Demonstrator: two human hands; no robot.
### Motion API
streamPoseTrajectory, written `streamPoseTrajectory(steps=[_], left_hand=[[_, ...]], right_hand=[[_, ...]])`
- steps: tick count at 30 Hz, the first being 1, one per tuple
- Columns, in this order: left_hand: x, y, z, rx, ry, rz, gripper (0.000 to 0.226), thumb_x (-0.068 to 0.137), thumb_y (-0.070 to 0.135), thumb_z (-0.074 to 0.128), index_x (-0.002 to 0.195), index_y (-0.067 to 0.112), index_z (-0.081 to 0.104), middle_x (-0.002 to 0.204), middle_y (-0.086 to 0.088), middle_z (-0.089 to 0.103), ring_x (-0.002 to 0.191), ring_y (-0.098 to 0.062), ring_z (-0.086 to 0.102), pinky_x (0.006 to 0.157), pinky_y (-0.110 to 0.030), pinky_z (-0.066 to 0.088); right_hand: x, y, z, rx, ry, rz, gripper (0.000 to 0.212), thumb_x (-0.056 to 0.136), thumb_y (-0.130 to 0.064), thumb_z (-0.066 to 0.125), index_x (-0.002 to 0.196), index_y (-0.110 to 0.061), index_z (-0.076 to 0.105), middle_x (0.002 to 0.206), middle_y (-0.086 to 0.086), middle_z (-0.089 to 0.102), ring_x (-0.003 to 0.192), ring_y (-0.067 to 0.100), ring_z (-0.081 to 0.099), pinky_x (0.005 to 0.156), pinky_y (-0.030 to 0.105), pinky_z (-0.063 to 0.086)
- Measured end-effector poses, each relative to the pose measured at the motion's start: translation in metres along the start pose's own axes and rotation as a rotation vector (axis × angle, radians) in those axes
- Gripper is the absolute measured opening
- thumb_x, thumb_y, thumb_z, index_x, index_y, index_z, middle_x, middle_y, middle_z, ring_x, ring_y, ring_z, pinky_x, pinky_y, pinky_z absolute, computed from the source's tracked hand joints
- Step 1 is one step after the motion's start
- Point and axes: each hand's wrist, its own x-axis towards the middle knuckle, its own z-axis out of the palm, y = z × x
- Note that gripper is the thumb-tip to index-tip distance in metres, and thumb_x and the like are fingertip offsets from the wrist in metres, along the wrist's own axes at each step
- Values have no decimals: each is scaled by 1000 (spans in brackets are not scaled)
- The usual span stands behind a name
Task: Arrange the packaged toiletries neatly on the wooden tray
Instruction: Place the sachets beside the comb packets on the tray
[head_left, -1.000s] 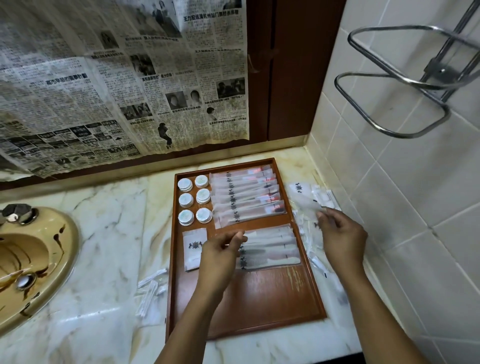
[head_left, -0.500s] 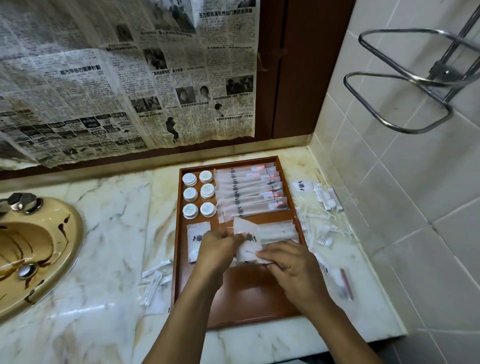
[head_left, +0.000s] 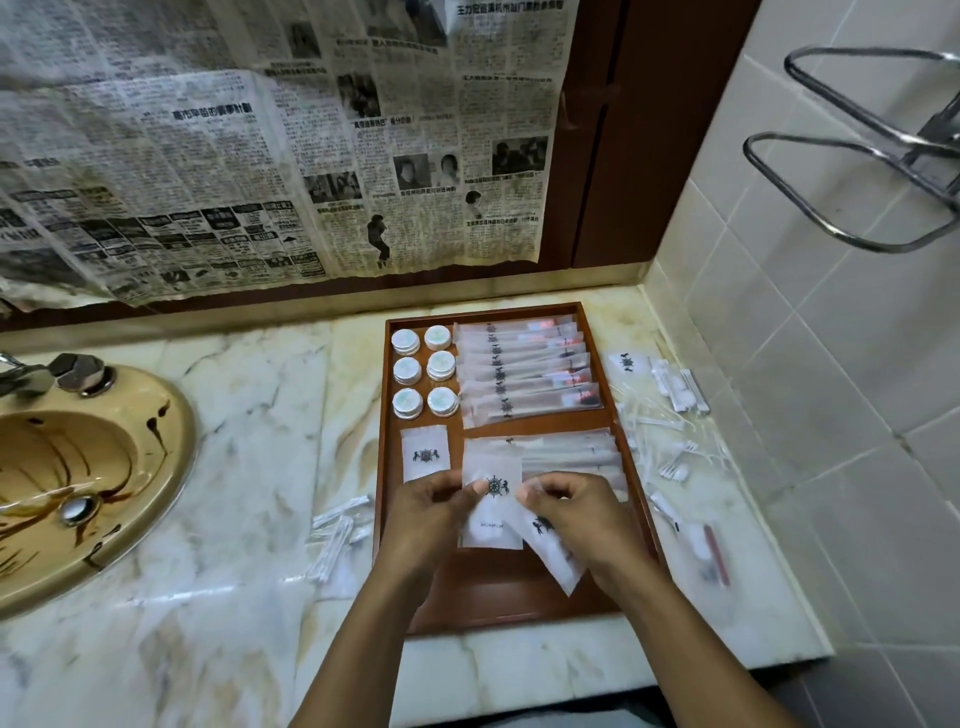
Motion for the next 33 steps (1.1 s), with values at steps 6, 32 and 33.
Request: streamPoseTrajectory(steps=[6,32,33], left_hand=[[-2,-39,-39,328,196,118,8,84,24,82,82,26,74,59,5,66,54,-1,58,54,-15,44],[12,-106,-92,1107,160,257,37,96,50,59,132,46,57,107,0,46,113,-28,47,97,-44,38],[12,-107,-94,1015,174,246,32,96,47,61,128,44,61,103,3,45,111,-27,49,97,-43,38]], right_hand=[[-1,13,42,-134,-61,75,6,86,-20,76,81,-17,79,71,-5,75,53,0,61,46,16,44],[11,55,87,-314,37,33,16,89,-15,71,76,-22,77,75,-12,73,74,5,66,68,23,51],[12,56,85,-263,36,45,12,89,-16,72,82,-21,80,80,-10,76,80,8,69,75,26,55]])
